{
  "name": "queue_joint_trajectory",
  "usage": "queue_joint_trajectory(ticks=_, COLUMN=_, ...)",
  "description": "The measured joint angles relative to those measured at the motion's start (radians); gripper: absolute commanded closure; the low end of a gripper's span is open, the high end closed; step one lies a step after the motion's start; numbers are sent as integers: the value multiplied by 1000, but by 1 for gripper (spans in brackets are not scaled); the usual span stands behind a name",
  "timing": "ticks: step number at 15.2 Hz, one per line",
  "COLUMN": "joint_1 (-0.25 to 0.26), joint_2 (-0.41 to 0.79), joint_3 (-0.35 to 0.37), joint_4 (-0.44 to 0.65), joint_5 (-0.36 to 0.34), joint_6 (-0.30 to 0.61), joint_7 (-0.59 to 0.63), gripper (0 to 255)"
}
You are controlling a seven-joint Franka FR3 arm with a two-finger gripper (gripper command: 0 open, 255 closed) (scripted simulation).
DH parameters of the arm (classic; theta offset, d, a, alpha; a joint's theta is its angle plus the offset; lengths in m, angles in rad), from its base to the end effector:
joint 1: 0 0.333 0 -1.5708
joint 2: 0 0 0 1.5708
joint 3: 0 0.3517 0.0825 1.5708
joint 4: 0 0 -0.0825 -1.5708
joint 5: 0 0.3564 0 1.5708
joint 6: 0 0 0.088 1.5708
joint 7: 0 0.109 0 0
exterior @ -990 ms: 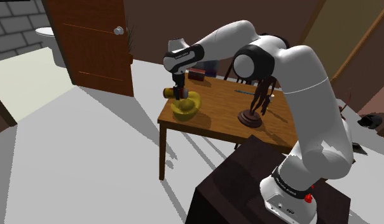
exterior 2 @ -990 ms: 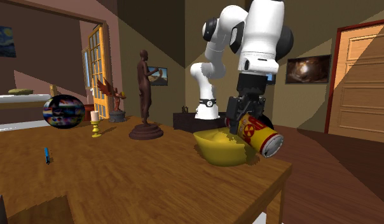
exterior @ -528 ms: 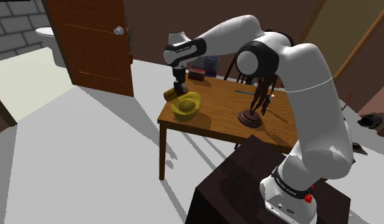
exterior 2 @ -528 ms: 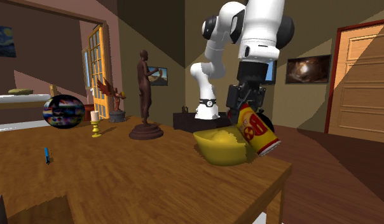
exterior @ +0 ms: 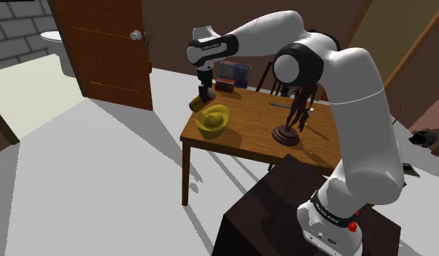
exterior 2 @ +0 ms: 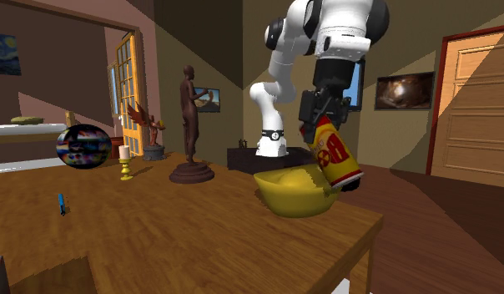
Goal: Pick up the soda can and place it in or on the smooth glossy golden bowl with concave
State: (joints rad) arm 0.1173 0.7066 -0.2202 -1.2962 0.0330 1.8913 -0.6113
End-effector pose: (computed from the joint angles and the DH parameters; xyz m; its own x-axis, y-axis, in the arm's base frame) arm 0.7237 -0.0304 0.3626 0.8497 0.5074 -0.1436 0.5168 -0.8553 0.0360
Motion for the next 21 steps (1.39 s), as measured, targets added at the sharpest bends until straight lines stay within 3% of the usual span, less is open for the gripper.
queue_joint_trajectory(ticks=5, joint_1=0, joint_2=-23, joint_3=-3, joint_4=30, joint_5=-3, joint_6=-53, joint_7=-3, gripper=255)
queue_joint_trajectory(ticks=10, joint_1=26, joint_2=-210, joint_3=-21, joint_4=-265, joint_5=-33, joint_6=57, joint_7=-4, gripper=255)
queue_joint_trajectory(ticks=12, joint_1=29, joint_2=-245, joint_3=-25, joint_4=-326, joint_5=-39, joint_6=83, joint_7=-6, gripper=255)
queue_joint_trajectory(ticks=21, joint_1=25, joint_2=-214, joint_3=-22, joint_4=-396, joint_5=-33, joint_6=185, joint_7=-6, gripper=255)
